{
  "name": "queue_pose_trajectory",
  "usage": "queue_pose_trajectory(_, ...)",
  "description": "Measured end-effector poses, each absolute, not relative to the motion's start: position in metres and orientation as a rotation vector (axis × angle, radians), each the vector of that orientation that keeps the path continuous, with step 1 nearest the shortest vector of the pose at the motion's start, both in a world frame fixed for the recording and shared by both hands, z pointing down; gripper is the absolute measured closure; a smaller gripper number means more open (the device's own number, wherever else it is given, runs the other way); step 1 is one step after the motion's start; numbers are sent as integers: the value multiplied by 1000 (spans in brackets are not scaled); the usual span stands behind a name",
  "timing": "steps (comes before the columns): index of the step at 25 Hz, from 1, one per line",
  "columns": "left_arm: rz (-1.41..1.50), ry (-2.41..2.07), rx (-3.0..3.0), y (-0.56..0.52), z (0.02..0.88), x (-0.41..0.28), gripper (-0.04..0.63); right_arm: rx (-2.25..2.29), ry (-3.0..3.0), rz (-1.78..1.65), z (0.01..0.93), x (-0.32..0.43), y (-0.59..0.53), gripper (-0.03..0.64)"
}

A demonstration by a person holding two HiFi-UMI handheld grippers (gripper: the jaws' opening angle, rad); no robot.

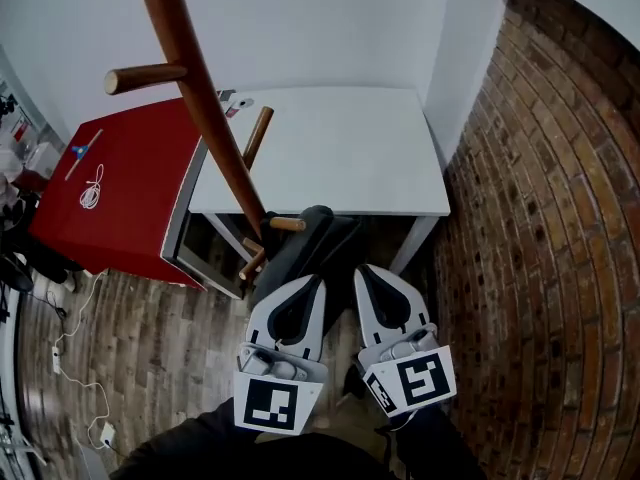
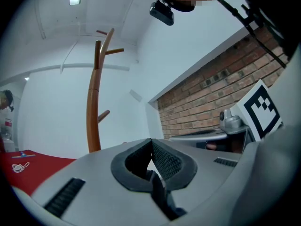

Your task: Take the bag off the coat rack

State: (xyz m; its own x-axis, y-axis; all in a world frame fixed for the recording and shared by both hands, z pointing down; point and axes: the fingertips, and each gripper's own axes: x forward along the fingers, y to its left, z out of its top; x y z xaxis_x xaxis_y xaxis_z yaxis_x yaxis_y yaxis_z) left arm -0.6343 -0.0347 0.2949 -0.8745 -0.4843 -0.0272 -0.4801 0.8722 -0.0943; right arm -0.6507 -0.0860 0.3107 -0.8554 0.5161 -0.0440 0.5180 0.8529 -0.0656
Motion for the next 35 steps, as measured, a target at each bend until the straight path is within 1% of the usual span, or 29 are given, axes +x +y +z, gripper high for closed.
queue_pose_trajectory(4, -132, 3054, -567, -23, 297, -661, 586, 1041, 2944, -120, 312, -683, -74, 609)
queue_pose_trajectory(9, -146, 3092, -324, -4, 296, -669, 586, 1279, 2839, -119, 308, -705, -52, 609)
queue_pose_trajectory(17, -159, 3144, 5, 46, 304, -686, 584, 1472, 2777, 3, 320, -732, -14, 606)
queue_pose_trajectory(18, -146, 3150, 22, 48, 308, -688, 583, 1506, 2767, 31, 324, -734, -10, 601)
queue_pose_trajectory(20, -114, 3156, 37, 52, 312, -693, 583, 1565, 2742, 89, 329, -736, -1, 532)
queue_pose_trajectory(22, -88, 3153, 36, 54, 314, -698, 581, 1585, 2721, 154, 332, -739, 7, 524)
queue_pose_trajectory(23, -86, 3153, 24, 54, 314, -701, 573, 1591, 2711, 197, 334, -741, 10, 517)
queue_pose_trajectory(26, -86, 3163, -21, 53, 321, -708, 511, 1628, 2663, 293, 336, -745, 16, 509)
queue_pose_trajectory(30, -75, 3170, -34, 59, 324, -717, 489, 1692, 2586, 420, 341, -746, 29, 509)
queue_pose_trajectory(35, -97, 3191, -62, 59, 331, -727, 485, 1711, 2549, 507, 348, -750, 40, 509)
